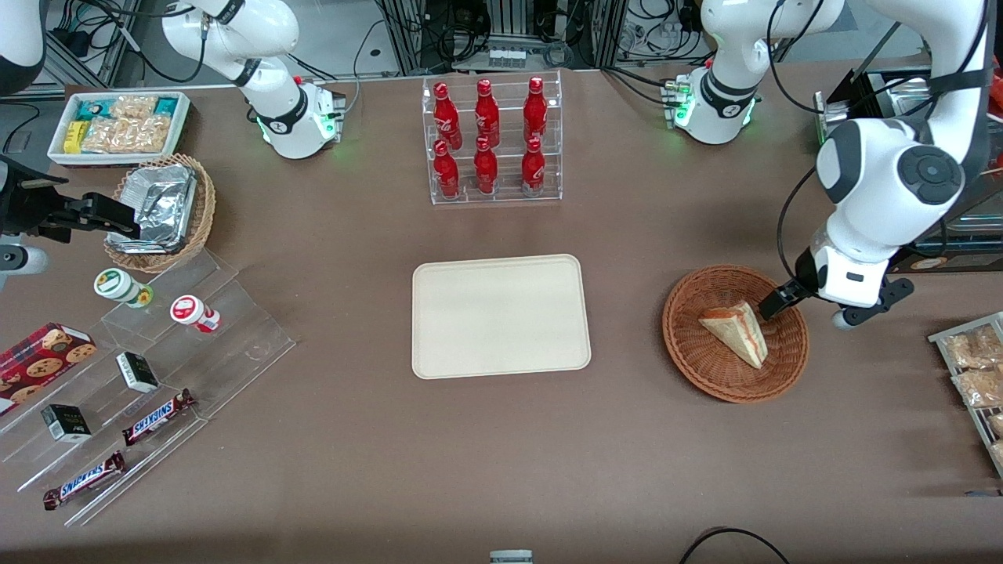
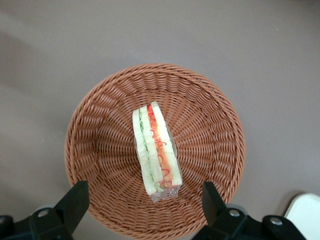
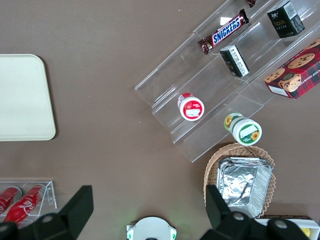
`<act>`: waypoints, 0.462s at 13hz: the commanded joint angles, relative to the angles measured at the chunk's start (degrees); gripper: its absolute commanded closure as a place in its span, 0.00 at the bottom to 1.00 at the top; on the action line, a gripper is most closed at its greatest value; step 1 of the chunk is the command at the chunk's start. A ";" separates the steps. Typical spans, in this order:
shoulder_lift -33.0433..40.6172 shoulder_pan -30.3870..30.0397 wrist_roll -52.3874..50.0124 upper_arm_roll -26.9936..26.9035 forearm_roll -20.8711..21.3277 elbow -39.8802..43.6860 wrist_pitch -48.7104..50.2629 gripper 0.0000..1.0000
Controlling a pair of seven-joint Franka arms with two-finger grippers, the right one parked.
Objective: Place sandwich from basket to tray
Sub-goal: 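Lower the open left gripper around the wrapped sandwich in the basket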
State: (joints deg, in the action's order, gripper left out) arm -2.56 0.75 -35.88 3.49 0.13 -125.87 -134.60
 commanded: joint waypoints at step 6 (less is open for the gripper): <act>-4.03 1.53 -9.73 0.37 -0.04 -5.17 -12.25 0.00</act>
State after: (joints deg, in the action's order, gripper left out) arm -5.54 1.80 -44.08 3.84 0.13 -130.09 -143.86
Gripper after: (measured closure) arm 0.000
